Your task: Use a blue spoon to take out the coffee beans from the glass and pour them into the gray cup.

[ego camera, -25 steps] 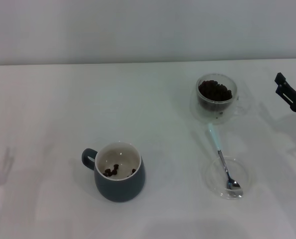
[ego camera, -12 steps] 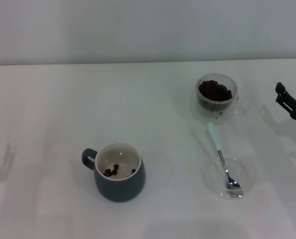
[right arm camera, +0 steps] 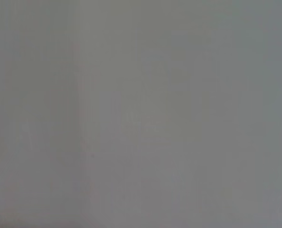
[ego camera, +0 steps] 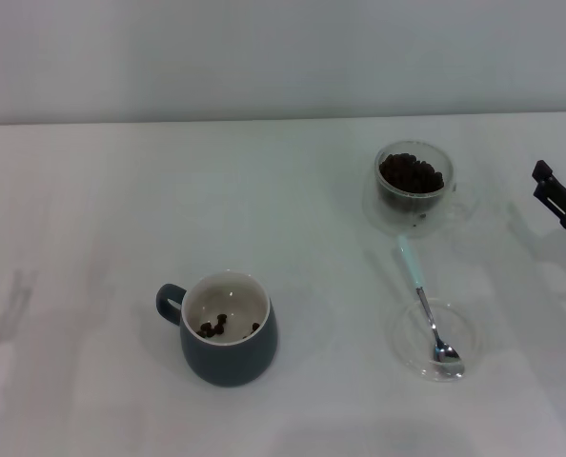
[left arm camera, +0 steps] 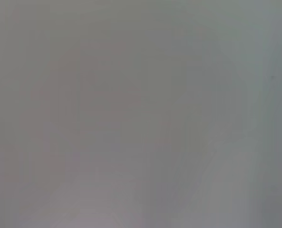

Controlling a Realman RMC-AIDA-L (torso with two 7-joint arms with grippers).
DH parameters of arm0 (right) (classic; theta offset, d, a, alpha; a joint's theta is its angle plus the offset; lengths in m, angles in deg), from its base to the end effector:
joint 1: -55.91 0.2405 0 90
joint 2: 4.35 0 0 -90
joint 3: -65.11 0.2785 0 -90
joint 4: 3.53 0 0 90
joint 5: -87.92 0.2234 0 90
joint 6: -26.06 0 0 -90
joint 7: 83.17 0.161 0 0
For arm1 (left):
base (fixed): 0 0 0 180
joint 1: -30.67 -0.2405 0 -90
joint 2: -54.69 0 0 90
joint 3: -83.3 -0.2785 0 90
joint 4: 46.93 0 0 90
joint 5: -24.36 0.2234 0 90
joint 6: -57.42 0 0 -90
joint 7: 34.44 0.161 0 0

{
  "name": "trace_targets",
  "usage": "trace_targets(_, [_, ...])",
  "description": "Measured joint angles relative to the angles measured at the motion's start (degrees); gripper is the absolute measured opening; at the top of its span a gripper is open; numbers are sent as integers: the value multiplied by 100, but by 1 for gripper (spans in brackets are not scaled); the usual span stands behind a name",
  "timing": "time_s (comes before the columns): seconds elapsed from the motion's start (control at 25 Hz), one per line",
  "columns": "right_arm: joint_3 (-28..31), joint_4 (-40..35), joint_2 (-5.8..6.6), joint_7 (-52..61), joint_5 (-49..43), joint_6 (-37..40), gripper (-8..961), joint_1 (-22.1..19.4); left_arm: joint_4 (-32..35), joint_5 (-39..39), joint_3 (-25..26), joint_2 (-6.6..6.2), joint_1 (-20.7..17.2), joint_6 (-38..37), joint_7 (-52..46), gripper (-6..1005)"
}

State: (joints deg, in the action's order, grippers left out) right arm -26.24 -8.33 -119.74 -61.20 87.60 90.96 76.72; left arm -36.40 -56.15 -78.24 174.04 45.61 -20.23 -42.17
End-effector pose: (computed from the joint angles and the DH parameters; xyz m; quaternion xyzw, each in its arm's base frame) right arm 0.4082 0.3366 -0.0027 -0.7139 0.2776 0.2637 0.5864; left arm -0.3908 0.2804 -0.0352 -0.6467 -0.2735 -0.3057 0.6431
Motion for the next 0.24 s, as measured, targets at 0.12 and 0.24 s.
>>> trace_targets(0.12, [6,-16,0,1,2,-2,871,1,18,0,0,0,26,-7,-9,861])
trace_targets(0.24, [20,-40,0,3,6,-3,871,2,20,0,0,0,50,-8,-2,861])
